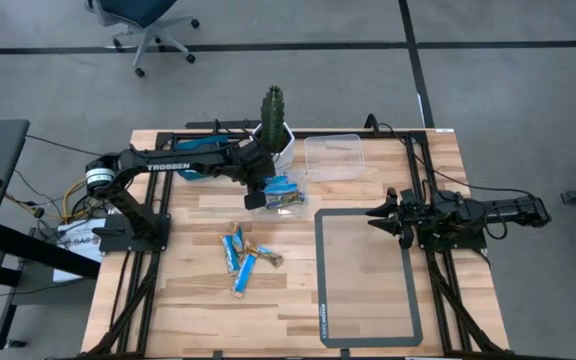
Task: Pick and place Granola Bars by type
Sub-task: Put the blue granola bar into the bottom transparent bin, then put the yellow granola bar into the top transparent bin
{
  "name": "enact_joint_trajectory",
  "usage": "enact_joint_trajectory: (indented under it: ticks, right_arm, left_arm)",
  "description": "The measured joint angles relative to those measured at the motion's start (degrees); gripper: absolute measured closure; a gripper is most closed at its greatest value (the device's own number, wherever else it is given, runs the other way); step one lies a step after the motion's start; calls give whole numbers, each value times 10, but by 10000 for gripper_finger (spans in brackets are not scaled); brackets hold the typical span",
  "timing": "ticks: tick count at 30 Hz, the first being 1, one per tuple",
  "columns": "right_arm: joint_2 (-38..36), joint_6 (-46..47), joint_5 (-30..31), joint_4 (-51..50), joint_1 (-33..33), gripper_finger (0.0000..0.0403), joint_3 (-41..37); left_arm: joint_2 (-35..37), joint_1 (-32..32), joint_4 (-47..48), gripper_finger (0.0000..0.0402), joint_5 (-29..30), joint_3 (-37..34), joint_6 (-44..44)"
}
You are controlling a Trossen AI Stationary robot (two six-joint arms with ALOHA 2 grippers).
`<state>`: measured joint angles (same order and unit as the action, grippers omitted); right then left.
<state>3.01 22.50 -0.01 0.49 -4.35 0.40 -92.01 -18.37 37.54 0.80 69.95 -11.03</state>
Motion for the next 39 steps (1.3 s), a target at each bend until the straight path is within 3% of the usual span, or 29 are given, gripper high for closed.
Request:
enact_joint_trajectory:
  ticks: [7, 15, 24, 27, 39]
  right_arm:
    - [0, 0, 0, 0, 0, 261, 0]
    - [0, 0, 0, 0, 0, 259, 0]
    - [0, 0, 0, 0, 0, 261, 0]
    - [0, 0, 0, 0, 0, 259, 0]
    - [0, 0, 0, 0, 0, 259, 0]
  left_arm:
    - [0, 1, -1, 299, -1, 0, 0]
    - [5, 25, -2, 299, 0, 0, 47]
    - [89, 72, 22, 300, -28, -2, 91]
    - [130, 91, 23, 300, -36, -41, 110]
    - [315, 207, -11, 300, -35, -268, 324]
